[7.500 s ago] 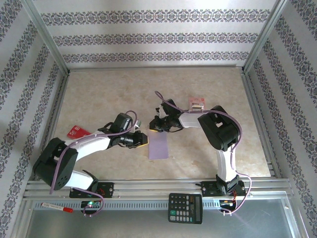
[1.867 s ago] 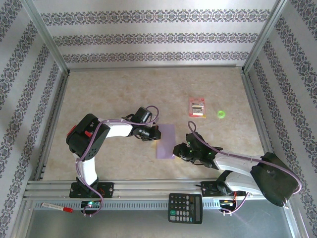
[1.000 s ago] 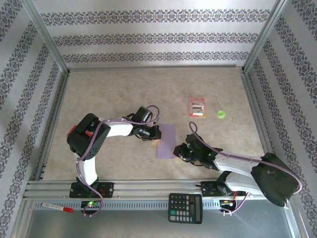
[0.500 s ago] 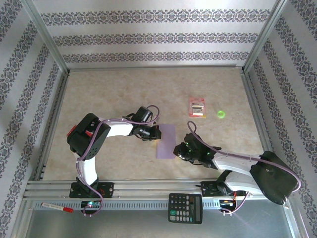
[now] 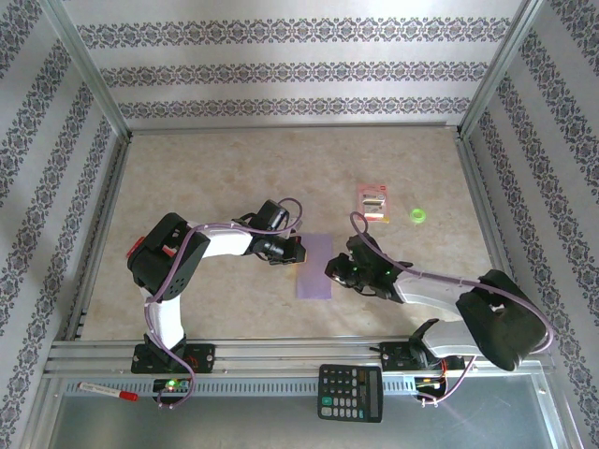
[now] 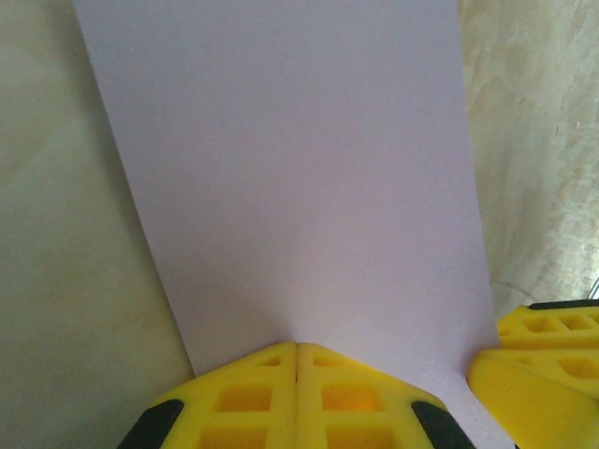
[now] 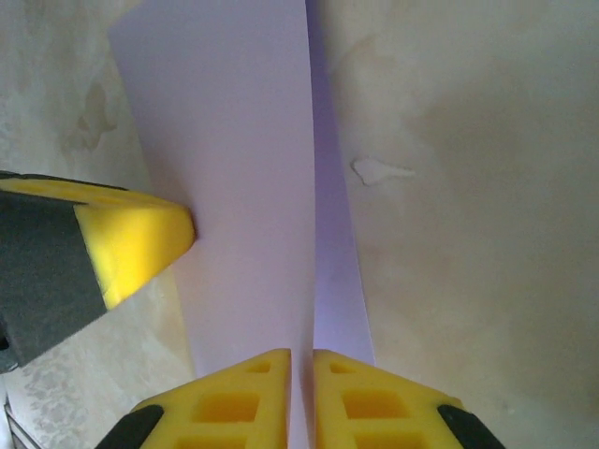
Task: Fold a paper plane with a square sheet of paper (pick it up from the middle)
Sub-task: Fold the triangle a second time at the center of the table.
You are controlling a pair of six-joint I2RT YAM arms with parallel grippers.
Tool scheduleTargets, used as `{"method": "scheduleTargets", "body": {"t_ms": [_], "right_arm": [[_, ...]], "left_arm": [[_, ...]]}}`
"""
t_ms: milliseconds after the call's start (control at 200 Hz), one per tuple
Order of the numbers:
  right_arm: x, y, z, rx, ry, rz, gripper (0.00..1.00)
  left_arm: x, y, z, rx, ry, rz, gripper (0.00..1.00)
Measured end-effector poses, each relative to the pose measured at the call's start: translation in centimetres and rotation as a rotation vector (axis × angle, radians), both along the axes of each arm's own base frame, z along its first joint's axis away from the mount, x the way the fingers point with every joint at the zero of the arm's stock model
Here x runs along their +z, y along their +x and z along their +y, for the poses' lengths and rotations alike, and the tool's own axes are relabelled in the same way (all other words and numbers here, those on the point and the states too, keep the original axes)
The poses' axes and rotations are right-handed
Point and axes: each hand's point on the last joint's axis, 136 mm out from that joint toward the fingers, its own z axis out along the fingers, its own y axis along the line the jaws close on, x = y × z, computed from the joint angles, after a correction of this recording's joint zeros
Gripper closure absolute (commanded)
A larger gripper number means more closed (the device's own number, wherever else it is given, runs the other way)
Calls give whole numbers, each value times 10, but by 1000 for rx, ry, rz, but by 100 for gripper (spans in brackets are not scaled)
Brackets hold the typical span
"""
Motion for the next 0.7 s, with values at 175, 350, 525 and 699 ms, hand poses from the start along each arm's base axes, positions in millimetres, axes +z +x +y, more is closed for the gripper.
{"method": "scheduleTargets", "body": {"t_ms": [175, 350, 525, 699], "right_arm": [[4, 9, 2, -2, 11, -1, 94], [9, 9, 2, -38, 39, 18, 95], [29, 10, 7, -93, 109, 15, 96], [32, 8, 11, -141, 147, 54, 96]], "left_arm": [[1, 0, 0, -3, 5, 3, 91], [9, 0, 0, -11, -9, -30, 70], [46, -25, 19, -1, -59, -195, 58], [84, -79, 0, -149, -93, -457, 45]]}}
